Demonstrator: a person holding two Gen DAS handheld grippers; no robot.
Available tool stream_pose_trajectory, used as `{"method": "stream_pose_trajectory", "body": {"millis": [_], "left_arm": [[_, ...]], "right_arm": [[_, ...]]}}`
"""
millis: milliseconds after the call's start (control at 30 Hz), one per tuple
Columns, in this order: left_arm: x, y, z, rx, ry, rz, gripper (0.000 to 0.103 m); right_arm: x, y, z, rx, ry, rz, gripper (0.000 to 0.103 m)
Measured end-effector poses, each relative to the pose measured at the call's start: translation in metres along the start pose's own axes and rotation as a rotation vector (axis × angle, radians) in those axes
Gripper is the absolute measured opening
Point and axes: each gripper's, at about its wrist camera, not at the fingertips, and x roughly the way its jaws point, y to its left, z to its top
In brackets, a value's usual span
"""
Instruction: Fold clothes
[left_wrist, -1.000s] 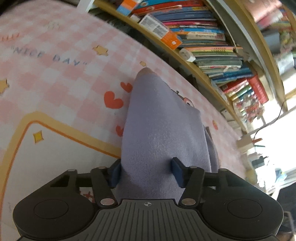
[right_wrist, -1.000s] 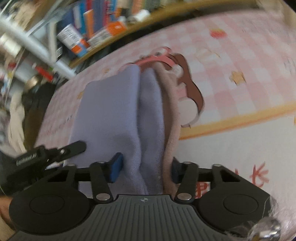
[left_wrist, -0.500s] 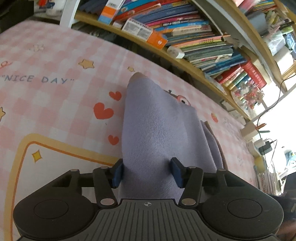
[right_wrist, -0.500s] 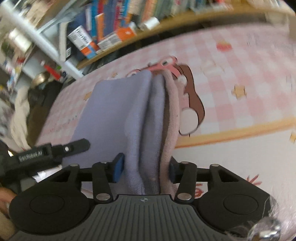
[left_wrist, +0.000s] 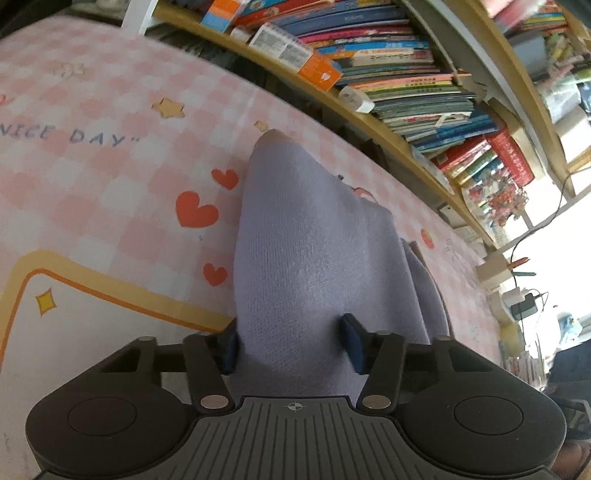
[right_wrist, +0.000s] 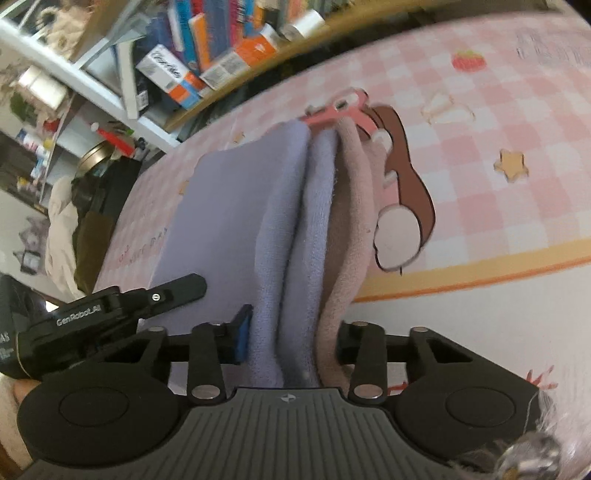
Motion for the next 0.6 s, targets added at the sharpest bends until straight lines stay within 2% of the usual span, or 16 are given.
{"method": "stream_pose_trajectory", "body": {"millis": [100, 233, 600], "left_arm": [[-0.011, -0.009, 0.0, 0.031, -0.037, 0.001, 0.044], [-0.027, -0.02, 0.002, 0.062, -0.08, -0.013, 0.045], [-0.038, -0.043, -0.003, 0.122, -0.099, -0.028, 0.045]], "right_arm": [[-0.012, 0.013, -0.003, -0.089, -0.067, -0.017, 0.031], [-0.024, 0.021, -0.004, -0.129, -0.123, 0.0, 0.031], [-0.051, 0.019, -0.011, -0.111, -0.18, 0.012, 0.031]]}}
